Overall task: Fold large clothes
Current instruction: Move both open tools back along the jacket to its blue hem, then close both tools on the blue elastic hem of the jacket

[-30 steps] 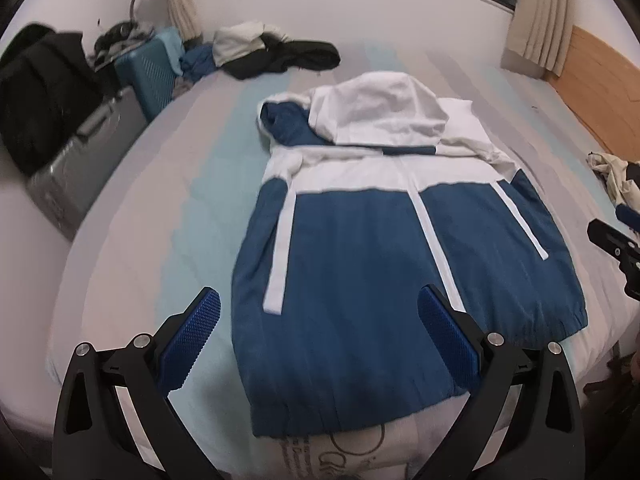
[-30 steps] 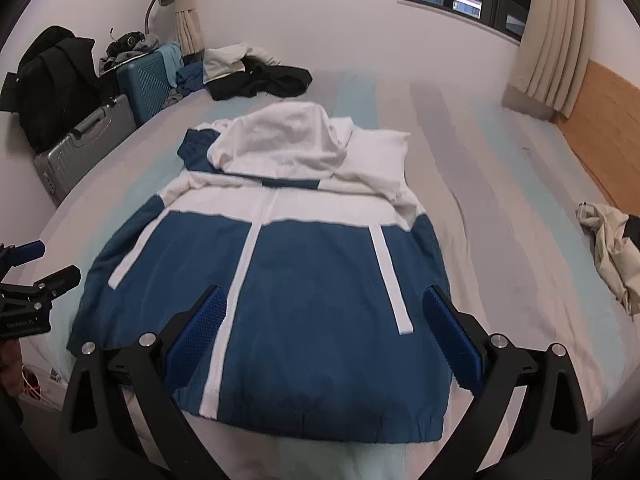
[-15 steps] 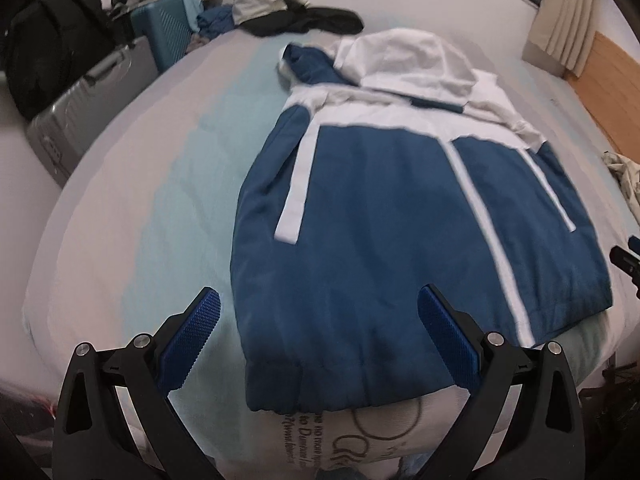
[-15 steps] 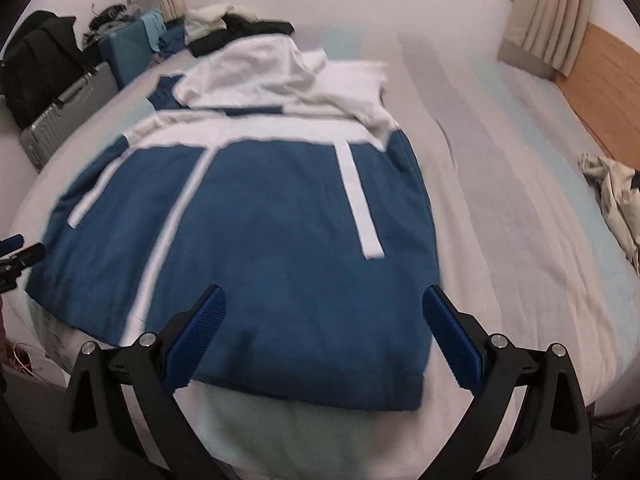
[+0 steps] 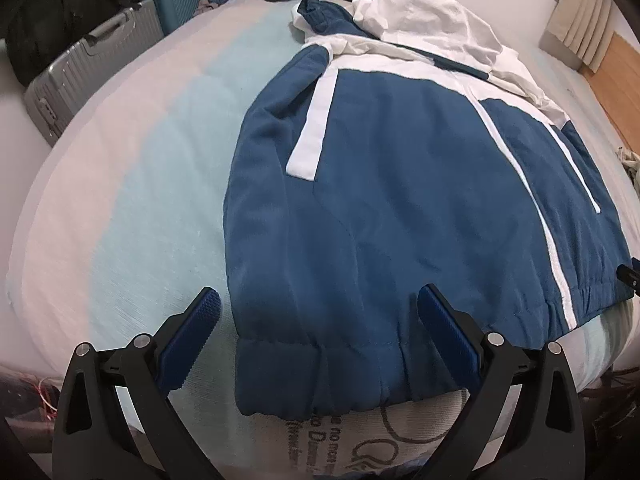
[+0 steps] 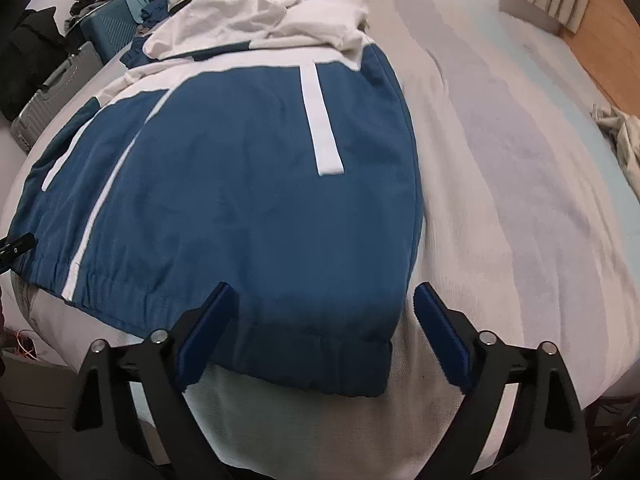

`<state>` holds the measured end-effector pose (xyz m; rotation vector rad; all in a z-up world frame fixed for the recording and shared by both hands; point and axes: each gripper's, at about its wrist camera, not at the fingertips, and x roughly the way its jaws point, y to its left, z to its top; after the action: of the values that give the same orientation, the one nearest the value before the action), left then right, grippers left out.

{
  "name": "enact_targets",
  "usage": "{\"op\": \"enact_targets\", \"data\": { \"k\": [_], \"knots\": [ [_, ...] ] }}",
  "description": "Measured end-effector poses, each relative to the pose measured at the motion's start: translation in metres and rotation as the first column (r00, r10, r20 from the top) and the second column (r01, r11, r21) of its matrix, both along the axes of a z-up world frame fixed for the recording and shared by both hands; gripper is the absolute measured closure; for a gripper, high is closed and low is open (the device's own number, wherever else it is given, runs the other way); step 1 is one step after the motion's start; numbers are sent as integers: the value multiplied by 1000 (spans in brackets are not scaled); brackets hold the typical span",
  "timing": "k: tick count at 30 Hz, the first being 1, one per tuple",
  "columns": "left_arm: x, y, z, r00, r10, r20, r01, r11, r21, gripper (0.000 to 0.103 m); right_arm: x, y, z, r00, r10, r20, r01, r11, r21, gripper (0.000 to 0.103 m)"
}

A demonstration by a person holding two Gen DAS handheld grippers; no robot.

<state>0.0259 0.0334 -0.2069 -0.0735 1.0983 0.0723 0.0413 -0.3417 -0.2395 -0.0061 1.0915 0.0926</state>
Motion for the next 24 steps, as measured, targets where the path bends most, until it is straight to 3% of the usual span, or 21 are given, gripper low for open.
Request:
{"op": "enact_targets", "data": {
  "k": [8,17,20,24],
  "knots": [
    [1,3,-14,999,15,-28,-15,1000,-27,6,-2,-30,-17,998,-41,-57,48,991,124,20],
    [2,13,-12,999,29,-27,-32,995,-95,9,3,-35,-15,995,-45,-90,60,982,176,35],
    [-2,14,-12,1000,8,-22,-10,996,-94,16,0,-29,-12,995,-46,-88,59,987,149,39],
    [-3,17,-4,1000,-24,-13,22,989,-147,39,-5,-13,-6,997,-15,-71,22,994,108,43]
  ]
}}
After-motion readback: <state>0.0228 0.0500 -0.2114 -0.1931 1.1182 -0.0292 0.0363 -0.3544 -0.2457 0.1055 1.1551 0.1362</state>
